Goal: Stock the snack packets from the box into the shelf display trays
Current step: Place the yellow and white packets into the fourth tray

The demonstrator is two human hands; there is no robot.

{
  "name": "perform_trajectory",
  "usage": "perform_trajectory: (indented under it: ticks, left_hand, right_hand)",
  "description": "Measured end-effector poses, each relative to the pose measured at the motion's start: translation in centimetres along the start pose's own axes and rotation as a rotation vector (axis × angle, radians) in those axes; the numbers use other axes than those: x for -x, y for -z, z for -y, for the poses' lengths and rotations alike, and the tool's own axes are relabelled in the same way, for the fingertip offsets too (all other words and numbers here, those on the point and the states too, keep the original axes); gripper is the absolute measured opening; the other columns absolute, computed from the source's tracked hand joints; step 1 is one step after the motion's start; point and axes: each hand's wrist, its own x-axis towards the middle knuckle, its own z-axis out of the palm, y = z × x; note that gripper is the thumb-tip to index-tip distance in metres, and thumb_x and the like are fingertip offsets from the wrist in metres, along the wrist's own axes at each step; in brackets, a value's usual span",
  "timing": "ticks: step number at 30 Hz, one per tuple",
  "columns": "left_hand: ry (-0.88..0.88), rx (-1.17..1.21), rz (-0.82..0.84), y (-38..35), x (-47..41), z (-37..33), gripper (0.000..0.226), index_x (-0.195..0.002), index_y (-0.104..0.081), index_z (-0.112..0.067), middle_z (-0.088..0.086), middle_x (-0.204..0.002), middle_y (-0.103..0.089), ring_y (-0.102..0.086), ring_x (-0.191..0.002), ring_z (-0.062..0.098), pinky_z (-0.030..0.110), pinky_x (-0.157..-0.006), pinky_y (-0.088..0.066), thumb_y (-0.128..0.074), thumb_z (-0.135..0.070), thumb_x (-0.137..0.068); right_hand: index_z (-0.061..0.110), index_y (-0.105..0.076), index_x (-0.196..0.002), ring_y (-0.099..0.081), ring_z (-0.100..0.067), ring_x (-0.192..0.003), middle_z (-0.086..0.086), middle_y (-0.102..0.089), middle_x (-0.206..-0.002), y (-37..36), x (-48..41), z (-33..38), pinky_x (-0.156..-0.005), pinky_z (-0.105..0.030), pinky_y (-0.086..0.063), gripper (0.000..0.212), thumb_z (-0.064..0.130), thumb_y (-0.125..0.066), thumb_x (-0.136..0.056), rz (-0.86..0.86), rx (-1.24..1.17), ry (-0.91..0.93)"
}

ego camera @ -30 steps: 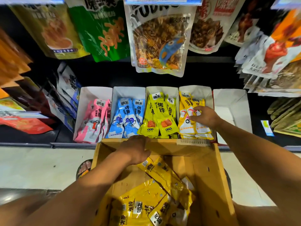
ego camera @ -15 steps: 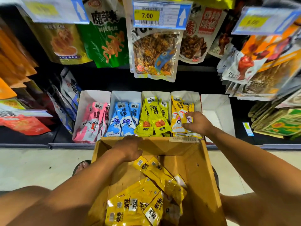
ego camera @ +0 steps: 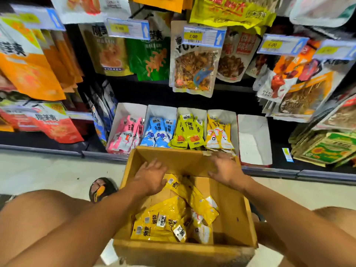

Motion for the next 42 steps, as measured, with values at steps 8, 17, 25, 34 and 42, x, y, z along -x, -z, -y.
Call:
perform_trajectory:
  ticks: [8, 17, 25, 34, 42]
  left_hand:
    - [0.166, 0.185, 0.104, -12.2, 7.3, -3.8, 0.090, -0.153, -0.038, -0.033, 0.000, -0.168, -0.026, -0.015, -0.157, 0.026, 0.050, -0.124, -0.018, 0.002, -0.073, -0.082]
    - [0.254, 0.297, -0.027, -14.6, 8.4, -4.3, 0.050, -0.136, -0.058, -0.035, -0.014, -0.142, -0.057, -0.048, -0.134, 0.011, 0.032, -0.111, -0.038, -0.032, -0.052, -0.097]
    - [0.265, 0.301, -0.082, -15.6, 7.6, -3.9, 0.051, -0.124, -0.066, -0.035, -0.013, -0.137, -0.061, -0.051, -0.132, 0.013, 0.038, -0.106, -0.045, -0.033, -0.054, -0.090]
    - [0.280, 0.299, -0.071, -15.9, 7.6, -4.0, 0.049, -0.123, -0.067, -0.035, -0.010, -0.138, -0.062, -0.051, -0.136, 0.017, 0.041, -0.110, -0.042, -0.036, -0.051, -0.089]
    - [0.298, 0.309, -0.015, -15.7, 7.7, -4.0, 0.047, -0.126, -0.065, -0.036, -0.012, -0.142, -0.058, -0.048, -0.138, 0.017, 0.041, -0.113, -0.037, -0.038, -0.050, -0.090]
  right_hand:
    - [0.032, -0.045, -0.144, -0.039, -0.027, -0.136, -0.001, -0.039, -0.149, -10.3, 4.3, 3.5, -0.109, -0.039, -0.041, 0.068, 0.052, -0.067, -0.082, 0.245, -0.050, -0.020]
    - [0.027, -0.044, -0.145, -0.039, -0.028, -0.138, -0.005, -0.046, -0.147, -19.9, 4.0, 1.7, -0.114, -0.045, -0.034, 0.070, 0.046, -0.064, -0.081, 0.449, -0.134, -0.168]
    - [0.019, -0.042, -0.146, -0.047, -0.036, -0.131, -0.012, -0.047, -0.141, -22.1, -0.8, 2.2, -0.102, -0.041, -0.046, 0.067, 0.034, -0.069, -0.086, 0.372, -0.180, -0.272]
    - [0.014, -0.039, -0.140, -0.044, -0.038, -0.127, -0.015, -0.047, -0.135, -25.4, -4.7, 2.9, -0.095, -0.047, -0.048, 0.078, 0.038, -0.078, -0.077, 0.349, -0.169, -0.313]
    - [0.015, -0.043, -0.135, -0.051, -0.036, -0.119, -0.015, -0.053, -0.126, -24.7, -3.8, 3.2, -0.081, -0.042, -0.051, 0.065, 0.043, -0.069, -0.082, 0.309, -0.100, -0.285]
